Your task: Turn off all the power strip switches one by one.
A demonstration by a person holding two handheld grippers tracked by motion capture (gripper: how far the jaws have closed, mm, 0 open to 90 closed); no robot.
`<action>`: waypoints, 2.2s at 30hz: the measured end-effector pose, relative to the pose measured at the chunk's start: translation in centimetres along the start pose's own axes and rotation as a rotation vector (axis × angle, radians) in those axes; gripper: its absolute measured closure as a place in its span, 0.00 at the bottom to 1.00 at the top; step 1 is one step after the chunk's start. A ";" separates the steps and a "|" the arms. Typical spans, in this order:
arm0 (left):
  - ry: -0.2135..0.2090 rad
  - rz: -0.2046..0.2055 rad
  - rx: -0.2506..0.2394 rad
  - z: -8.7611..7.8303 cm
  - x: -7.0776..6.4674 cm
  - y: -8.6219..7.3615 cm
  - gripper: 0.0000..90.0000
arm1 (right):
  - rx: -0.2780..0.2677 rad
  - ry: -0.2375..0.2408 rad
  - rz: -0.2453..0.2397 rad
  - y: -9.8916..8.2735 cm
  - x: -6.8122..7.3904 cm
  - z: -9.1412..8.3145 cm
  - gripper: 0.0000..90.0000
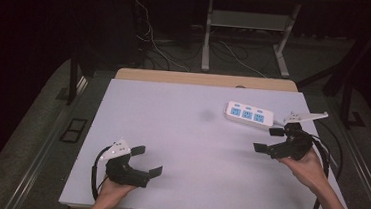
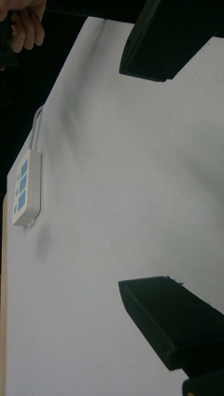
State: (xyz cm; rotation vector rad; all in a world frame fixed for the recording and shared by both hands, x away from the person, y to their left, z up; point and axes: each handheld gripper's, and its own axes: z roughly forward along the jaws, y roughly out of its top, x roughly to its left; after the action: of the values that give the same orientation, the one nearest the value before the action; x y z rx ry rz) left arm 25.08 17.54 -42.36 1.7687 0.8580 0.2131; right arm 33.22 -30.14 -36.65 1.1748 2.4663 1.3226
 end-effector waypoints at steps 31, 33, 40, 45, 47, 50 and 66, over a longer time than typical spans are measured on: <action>-0.010 0.003 0.022 0.3 0.1 0.0 0.00 | 0.075 -0.059 -0.039 5.8 -3.7 2.1 0.01; -0.011 0.002 0.021 0.2 0.1 0.0 0.00 | 0.086 -0.061 -0.033 6.4 -4.0 2.3 0.01; -0.011 0.003 0.023 0.2 0.1 0.0 0.00 | 0.101 -0.072 -0.031 7.5 -4.7 2.8 0.01; -0.011 0.004 0.022 0.2 0.2 0.0 0.00 | 0.117 -0.092 -0.019 8.3 -5.8 3.3 0.01; -0.012 0.007 0.023 0.2 0.2 0.0 0.00 | 0.125 -0.107 -0.018 8.6 -6.2 3.6 0.01; -0.012 0.010 0.022 0.2 0.1 0.0 0.00 | 0.130 -0.119 -0.014 8.9 -6.5 3.7 0.01; -0.011 0.010 0.015 0.1 0.2 0.0 0.00 | 0.136 -0.219 0.018 9.3 -9.4 5.2 0.38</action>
State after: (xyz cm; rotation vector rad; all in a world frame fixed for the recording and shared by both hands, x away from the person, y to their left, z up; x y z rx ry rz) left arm 25.30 17.60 -42.43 1.7870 0.8455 0.2036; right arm 47.38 -30.04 -35.30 1.2970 2.4222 0.9829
